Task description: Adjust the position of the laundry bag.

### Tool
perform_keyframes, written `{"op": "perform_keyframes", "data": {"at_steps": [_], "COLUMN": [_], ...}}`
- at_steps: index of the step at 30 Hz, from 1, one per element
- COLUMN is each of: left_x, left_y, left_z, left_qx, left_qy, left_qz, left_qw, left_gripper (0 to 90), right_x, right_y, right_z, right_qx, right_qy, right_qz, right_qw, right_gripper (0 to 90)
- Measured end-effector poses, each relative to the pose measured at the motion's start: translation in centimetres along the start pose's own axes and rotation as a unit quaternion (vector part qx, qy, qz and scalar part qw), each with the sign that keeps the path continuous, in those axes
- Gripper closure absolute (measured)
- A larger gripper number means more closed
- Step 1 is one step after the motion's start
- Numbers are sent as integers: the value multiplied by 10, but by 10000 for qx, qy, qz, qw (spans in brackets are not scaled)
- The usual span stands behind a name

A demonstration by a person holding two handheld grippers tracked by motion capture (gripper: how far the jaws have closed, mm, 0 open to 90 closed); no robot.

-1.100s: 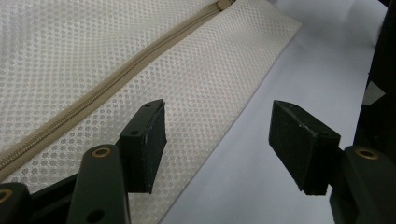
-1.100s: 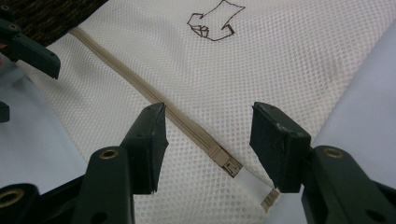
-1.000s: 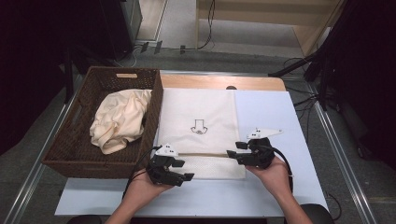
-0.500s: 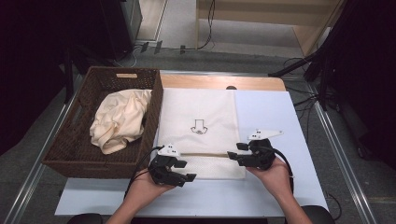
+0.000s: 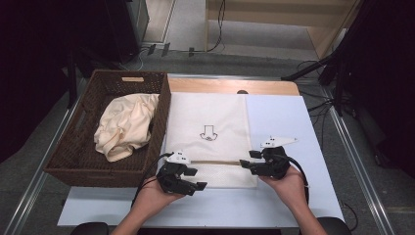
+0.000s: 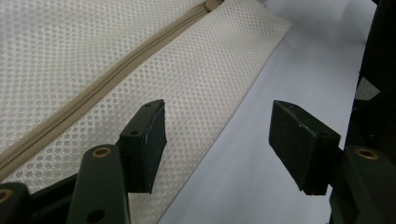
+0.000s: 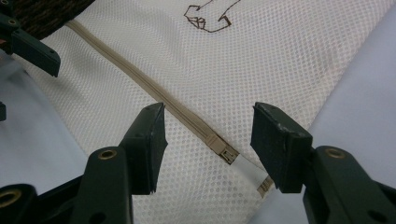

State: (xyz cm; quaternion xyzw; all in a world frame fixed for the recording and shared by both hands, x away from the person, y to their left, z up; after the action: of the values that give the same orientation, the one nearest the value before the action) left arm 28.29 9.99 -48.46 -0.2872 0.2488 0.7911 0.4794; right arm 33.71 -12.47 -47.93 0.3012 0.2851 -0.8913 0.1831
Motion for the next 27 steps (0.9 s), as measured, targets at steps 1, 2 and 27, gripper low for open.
{"op": "perform_keyframes", "data": {"at_steps": [1, 2, 27], "left_x": [0, 0, 1], "left_y": [0, 0, 8], "left_z": [0, 0, 8], "left_qx": [4, 5, -2], "left_qy": [3, 4, 58], "left_qz": [1, 5, 41], "left_qw": [10000, 10000, 10000], "left_gripper": [368, 370, 374], "right_x": [0, 0, -21], "right_y": [0, -1, 13], "right_z": [0, 0, 2], "right_qx": [2, -1, 303], "right_qy": [7, -7, 218], "right_qz": [-2, -4, -115], "right_qw": [10000, 10000, 9992], "right_gripper": [453, 453, 454]}}
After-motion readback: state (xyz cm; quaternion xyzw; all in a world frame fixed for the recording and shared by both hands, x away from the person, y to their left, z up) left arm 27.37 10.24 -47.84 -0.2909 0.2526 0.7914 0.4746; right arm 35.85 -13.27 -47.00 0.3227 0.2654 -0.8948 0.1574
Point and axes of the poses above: each handheld gripper's, and its own axes: z roughly backward along the jaws, x roughly out of its underside, y roughly to its right, the point moved 7 cm from there along -z, roughly forward along the jaws, and after that the axes turned 15 degrees about -z, right-handed, at the moved point
